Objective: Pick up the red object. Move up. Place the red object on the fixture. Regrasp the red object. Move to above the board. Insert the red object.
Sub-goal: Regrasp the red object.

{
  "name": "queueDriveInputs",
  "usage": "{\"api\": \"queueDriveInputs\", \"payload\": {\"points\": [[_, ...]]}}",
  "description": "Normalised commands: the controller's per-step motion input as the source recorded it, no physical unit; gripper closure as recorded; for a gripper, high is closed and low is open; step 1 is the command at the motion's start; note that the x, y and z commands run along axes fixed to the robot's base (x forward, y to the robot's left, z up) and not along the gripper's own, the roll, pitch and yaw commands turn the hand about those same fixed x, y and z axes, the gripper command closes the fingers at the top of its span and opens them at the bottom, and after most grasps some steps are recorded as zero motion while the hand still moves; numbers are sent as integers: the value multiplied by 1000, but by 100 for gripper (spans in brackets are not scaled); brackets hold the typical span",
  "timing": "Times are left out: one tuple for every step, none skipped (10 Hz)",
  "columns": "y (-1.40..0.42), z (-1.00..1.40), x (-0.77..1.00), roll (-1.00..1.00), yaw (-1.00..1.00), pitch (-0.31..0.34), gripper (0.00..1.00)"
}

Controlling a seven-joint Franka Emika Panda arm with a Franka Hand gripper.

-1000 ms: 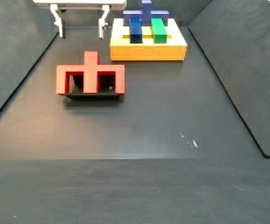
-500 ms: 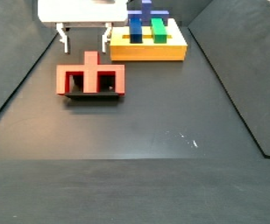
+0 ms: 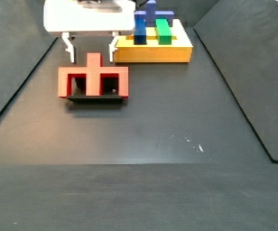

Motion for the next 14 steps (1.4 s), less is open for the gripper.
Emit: {"api": "queueDriveInputs", "payload": {"points": [[0, -183, 9, 531, 37, 0, 0], [0, -77, 154, 517, 0, 157, 0], [0, 0, 43, 314, -77, 243, 0], [0, 0, 0, 94, -43, 63, 0], [0, 0, 0, 0, 0, 0, 0], [0, 0, 0, 0, 0, 0, 100], [0, 0, 0, 0, 0, 0, 100], [0, 0, 0, 0, 0, 0, 100], [0, 0, 0, 0, 0, 0, 100], [0, 0, 0, 0, 0, 0, 100], [0, 0, 0, 0, 0, 0, 100], [0, 0, 0, 0, 0, 0, 100], [0, 0, 0, 0, 0, 0, 100], [0, 0, 0, 0, 0, 0, 100]]}}
